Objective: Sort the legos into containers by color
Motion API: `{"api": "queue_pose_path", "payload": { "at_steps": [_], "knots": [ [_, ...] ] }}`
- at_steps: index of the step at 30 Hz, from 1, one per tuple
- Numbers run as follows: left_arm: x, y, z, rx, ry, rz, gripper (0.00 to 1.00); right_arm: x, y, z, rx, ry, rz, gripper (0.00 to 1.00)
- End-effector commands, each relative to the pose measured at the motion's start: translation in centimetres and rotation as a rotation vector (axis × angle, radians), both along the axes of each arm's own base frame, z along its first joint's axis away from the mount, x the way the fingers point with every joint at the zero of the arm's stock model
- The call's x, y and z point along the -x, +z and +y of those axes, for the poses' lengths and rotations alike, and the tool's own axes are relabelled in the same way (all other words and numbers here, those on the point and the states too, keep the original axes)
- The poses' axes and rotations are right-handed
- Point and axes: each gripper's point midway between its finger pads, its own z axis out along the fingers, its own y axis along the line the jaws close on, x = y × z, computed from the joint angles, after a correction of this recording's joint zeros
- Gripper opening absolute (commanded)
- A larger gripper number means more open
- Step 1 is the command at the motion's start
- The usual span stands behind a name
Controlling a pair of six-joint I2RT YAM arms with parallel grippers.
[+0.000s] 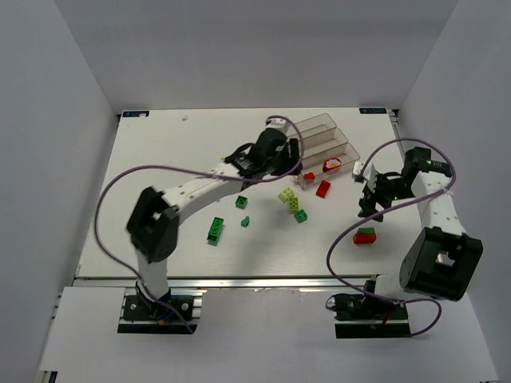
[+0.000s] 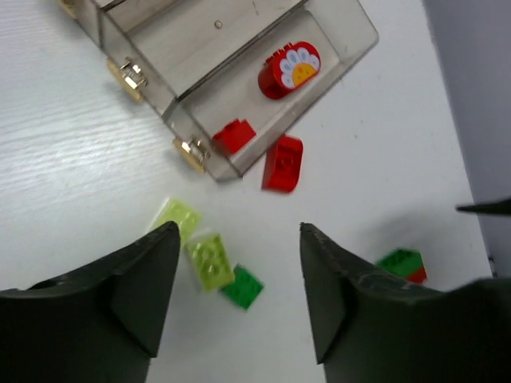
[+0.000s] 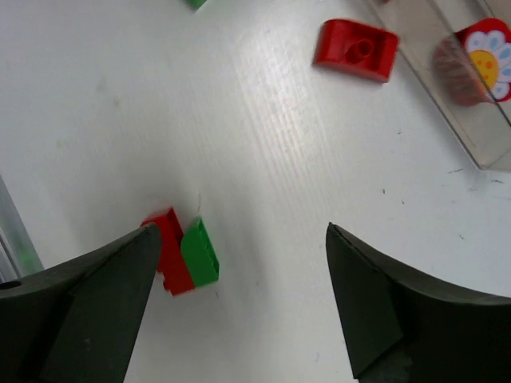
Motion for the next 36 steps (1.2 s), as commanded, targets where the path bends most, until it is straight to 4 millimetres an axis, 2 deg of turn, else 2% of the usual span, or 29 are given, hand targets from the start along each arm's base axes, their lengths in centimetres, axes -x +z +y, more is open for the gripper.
{"api": "queue_pose_path", "payload": {
  "at_steps": [1,7,10,17,21,27,36],
  "knots": [
    [2.6,5.5,2.7,0.149,0.030,-0.057,0.75,3.3,-1.1,-1.6,0.177,0.226,-0.036,0.89],
    [7.7,4.1,8.0,0.173,0.079,-0.007,0.81,3.5,-2.7,-3.1,0.264,0.289,-0.017,0.89],
    [9.4,4.2,9.9,0.213,0.110,-0.002,0.82,4.2,-3.9,-3.9,0.310,0.366,0.003,0.90],
    [11.6,4.0,12.7,0.293,0.174,0.007,0.83,3.6,-6.0,-4.2,0.313,0.409,-0.004,0.89],
    [12.0,3.8,13.1,0.307,0.188,0.015,0.83,3.7,-7.4,-4.5,0.334,0.408,0.022,0.89],
    [12.3,3.8,12.8,0.348,0.187,0.028,0.83,5.2,-9.5,-3.8,0.335,0.383,0.083,0.89],
    [12.5,4.0,12.7,0.371,0.185,0.037,0.83,4.6,-10.9,-3.5,0.348,0.321,0.080,0.89]
  ]
}}
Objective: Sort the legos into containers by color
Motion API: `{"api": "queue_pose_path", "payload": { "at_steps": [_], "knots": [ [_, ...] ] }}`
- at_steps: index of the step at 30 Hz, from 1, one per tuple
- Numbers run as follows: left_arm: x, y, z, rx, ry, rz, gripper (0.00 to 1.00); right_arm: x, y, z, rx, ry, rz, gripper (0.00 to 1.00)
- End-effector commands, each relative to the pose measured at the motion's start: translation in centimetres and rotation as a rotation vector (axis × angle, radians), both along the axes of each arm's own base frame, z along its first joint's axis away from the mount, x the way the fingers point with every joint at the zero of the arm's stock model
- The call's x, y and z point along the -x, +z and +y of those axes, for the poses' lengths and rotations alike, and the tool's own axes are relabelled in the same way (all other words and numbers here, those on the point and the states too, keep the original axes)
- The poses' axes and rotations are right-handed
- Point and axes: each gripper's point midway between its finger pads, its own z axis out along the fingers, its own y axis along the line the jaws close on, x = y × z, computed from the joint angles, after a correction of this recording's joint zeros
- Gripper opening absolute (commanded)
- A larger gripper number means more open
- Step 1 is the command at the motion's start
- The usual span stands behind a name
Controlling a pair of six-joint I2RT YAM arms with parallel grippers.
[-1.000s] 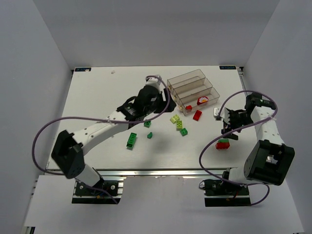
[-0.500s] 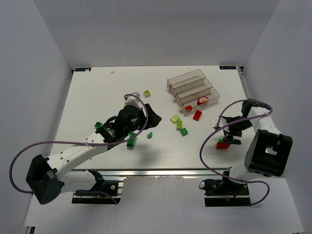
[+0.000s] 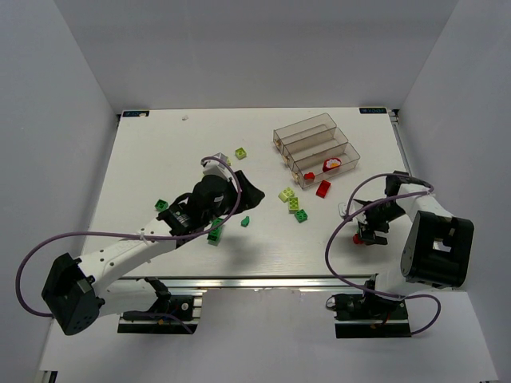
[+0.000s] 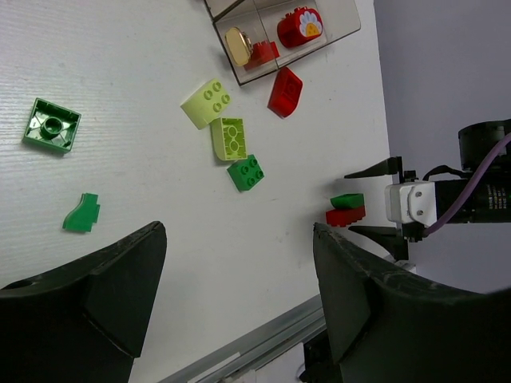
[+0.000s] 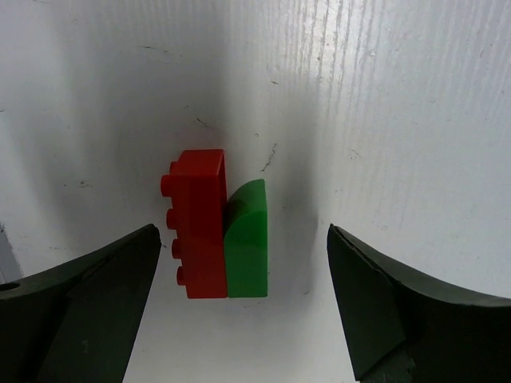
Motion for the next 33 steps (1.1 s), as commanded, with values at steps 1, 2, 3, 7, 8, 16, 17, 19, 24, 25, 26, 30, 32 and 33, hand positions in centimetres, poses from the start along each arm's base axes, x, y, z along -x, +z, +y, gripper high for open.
{"api": "queue_pose_path", "payload": {
  "at_steps": [1,2,3,7,8,16,17,19,24,25,26,30,32,33],
  "knots": [
    [0.1,1.8,0.0,0.058,-0.002,-0.030,0.84,-0.5,-0.3,0.1,0.011,-0.013,-0.015,0.88],
    [0.2,1.9,-0.1,0.065,-0.006,-0.028,0.84,-0.5,-0.3,0.1,0.015,-0.010,-0.010,0.86],
    [0.3,2.1,-0.2,0.072,-0.008,-0.030,0.84,-0.4,-0.4,0.2,0.016,-0.007,-0.007,0.85],
    [0.5,2.8,-0.7,0.118,-0.026,-0.035,0.84,-0.1,-0.6,0.2,0.031,0.014,0.006,0.78],
    [0.6,3.0,-0.9,0.130,-0.033,-0.038,0.84,0.0,-0.7,0.1,0.038,0.020,0.010,0.77],
    [1.3,2.9,-1.5,0.197,-0.062,-0.017,0.84,1.2,-1.4,0.2,0.059,0.048,0.050,0.61],
    [1.3,3.3,-1.6,0.213,-0.065,-0.028,0.84,1.2,-1.4,0.3,0.052,0.044,0.054,0.59],
    [1.4,3.4,-1.8,0.228,-0.070,-0.027,0.85,1.2,-1.2,0.4,0.049,0.041,0.060,0.51],
    [2.0,4.2,-2.7,0.310,-0.108,-0.019,0.86,0.2,0.3,1.1,0.003,0.016,0.041,0.37],
    [1.8,4.6,-2.8,0.331,-0.108,-0.031,0.87,-0.1,0.8,1.4,-0.012,0.012,0.030,0.34],
    [2.0,4.8,-3.1,0.346,-0.121,-0.030,0.87,-0.7,2.1,2.1,-0.051,0.004,0.008,0.33],
    [2.7,4.9,-4.0,0.386,-0.177,-0.009,0.90,-2.0,5.8,5.4,-0.165,-0.005,-0.033,0.26],
    [2.8,4.7,-4.5,0.394,-0.200,-0.004,0.90,-2.4,7.7,7.5,-0.234,-0.005,-0.055,0.23],
    [3.1,4.6,-4.9,0.401,-0.222,0.006,0.90,-2.5,8.8,8.9,-0.259,-0.003,-0.056,0.22]
  ]
}}
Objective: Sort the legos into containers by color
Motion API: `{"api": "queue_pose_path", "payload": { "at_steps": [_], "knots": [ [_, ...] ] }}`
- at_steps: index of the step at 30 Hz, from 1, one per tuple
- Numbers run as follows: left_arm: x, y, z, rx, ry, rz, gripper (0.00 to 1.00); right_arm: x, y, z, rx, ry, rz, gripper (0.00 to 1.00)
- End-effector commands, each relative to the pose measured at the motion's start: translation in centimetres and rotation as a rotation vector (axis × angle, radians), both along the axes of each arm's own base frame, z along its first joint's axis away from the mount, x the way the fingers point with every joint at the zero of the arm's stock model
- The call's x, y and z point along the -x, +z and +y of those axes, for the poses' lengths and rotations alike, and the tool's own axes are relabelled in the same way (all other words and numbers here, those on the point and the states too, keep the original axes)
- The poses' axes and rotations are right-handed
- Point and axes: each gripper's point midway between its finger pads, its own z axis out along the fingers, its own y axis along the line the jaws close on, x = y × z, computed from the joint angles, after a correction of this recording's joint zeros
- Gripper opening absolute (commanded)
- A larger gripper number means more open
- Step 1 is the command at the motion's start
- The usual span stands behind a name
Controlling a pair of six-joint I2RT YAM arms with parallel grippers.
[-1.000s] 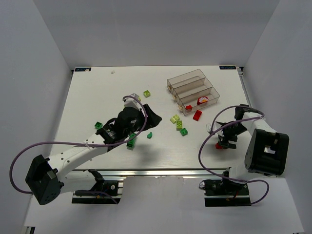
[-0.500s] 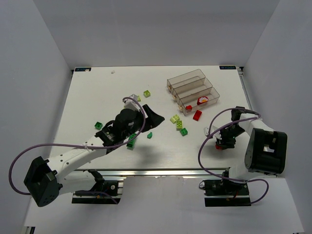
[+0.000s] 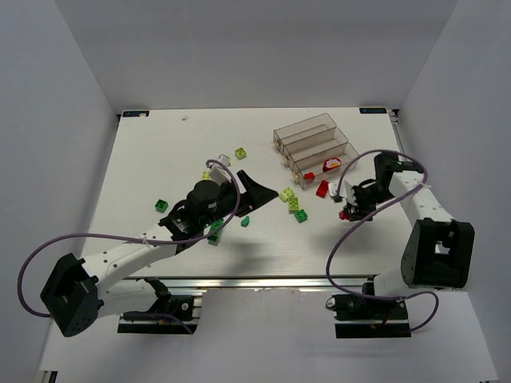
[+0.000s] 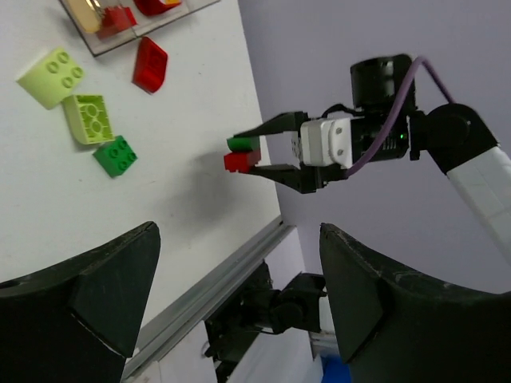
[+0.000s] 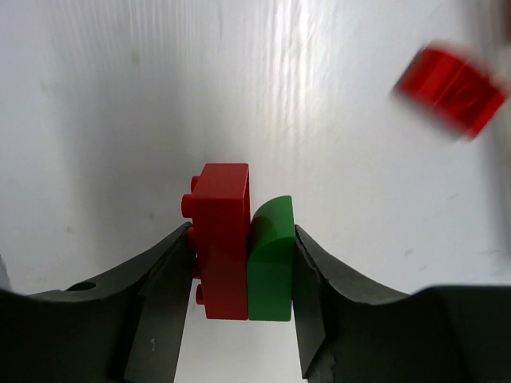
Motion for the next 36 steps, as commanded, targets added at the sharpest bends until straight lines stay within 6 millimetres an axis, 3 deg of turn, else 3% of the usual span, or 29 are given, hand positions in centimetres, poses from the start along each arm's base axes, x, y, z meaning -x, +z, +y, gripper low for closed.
{"api": "queue_pose_path", "payload": {
  "at_steps": [1,8,12,16,23,30,36],
  "knots": [
    [0.8,1.4,-1.3,0.078,-0.082,-0.020,0.90,0.6,4.9,5.7,-0.177,0.009,0.002,0.20],
    [1.1,0.6,-3.6,0.064,-0.148,-0.005,0.91,1.2,8.9,13.8,-0.308,0.010,0.034,0.18],
    [0.9,0.4,-4.4,0.045,-0.160,-0.008,0.91,1.0,10.5,16.0,-0.358,-0.034,0.061,0.18],
    [0.9,0.4,-5.1,0.043,-0.179,-0.010,0.90,1.0,11.5,17.4,-0.388,-0.034,0.045,0.19],
    [1.3,-0.2,-6.2,0.051,-0.216,-0.002,0.87,2.2,11.7,18.8,-0.403,0.006,0.038,0.21],
    [1.4,-1.4,-6.7,0.033,-0.228,0.026,0.81,2.3,12.1,19.0,-0.404,0.012,0.024,0.21],
    [1.1,-1.4,-6.9,0.027,-0.220,0.020,0.80,2.7,12.1,19.1,-0.402,0.034,0.011,0.21]
  ]
}}
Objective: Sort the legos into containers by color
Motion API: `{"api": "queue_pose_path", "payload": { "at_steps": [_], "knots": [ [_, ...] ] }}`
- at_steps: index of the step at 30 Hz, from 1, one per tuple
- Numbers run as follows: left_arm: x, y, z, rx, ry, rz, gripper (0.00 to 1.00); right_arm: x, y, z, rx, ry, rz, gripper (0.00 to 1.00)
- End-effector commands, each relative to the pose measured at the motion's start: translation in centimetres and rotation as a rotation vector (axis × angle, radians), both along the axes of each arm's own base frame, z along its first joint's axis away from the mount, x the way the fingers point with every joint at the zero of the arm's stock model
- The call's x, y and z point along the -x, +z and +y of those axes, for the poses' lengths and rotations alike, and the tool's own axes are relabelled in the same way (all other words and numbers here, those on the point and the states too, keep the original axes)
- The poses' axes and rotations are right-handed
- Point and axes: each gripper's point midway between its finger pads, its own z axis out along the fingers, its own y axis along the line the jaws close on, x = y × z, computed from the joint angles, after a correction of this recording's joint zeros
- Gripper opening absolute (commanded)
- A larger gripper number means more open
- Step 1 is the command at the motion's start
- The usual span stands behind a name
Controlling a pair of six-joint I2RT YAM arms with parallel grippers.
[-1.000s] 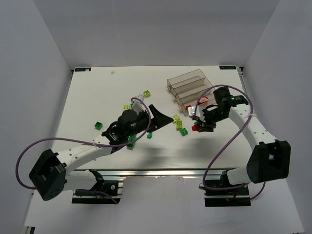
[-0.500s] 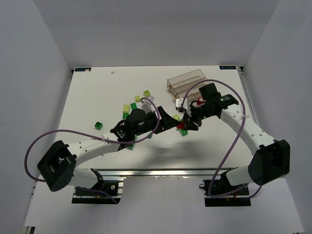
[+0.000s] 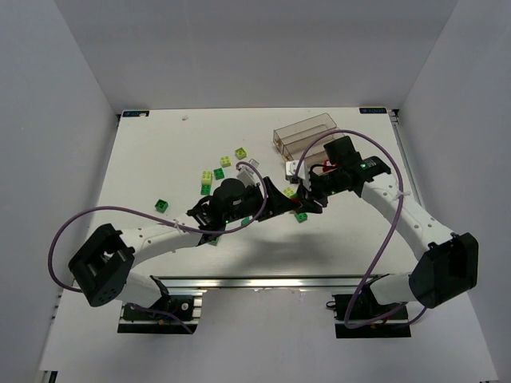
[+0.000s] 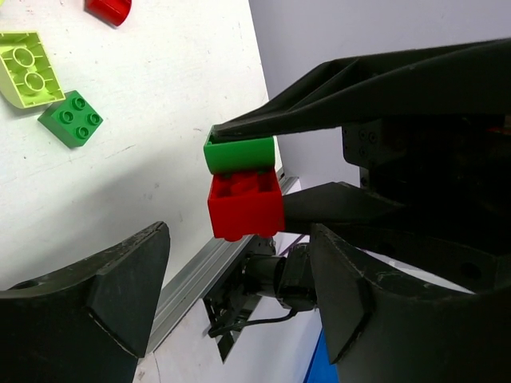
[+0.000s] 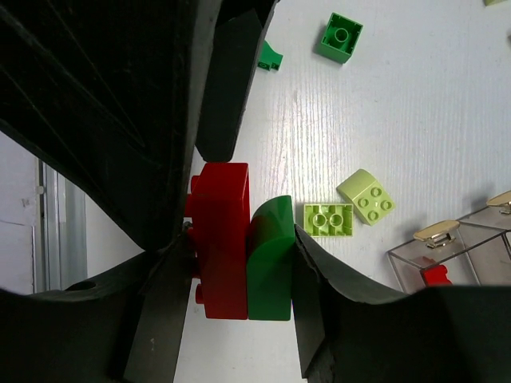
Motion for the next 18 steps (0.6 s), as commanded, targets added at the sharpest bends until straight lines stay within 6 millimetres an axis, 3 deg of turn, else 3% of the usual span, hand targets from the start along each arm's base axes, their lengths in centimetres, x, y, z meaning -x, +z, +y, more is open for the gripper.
{"api": "queue_pose_path", "payload": {
  "at_steps": [1,18],
  "knots": [
    [-0.3,2.3,-0.7,0.039,-0.011,-0.045,0.79,0.6,1.4,0.5,-0.036,0.025,-0.043,0.21],
    [-0.5,1.9,-1.4,0.026,-0.028,-0.035,0.68,1.7,0.7,0.3,-0.029,0.054,-0.051,0.22]
  ]
}}
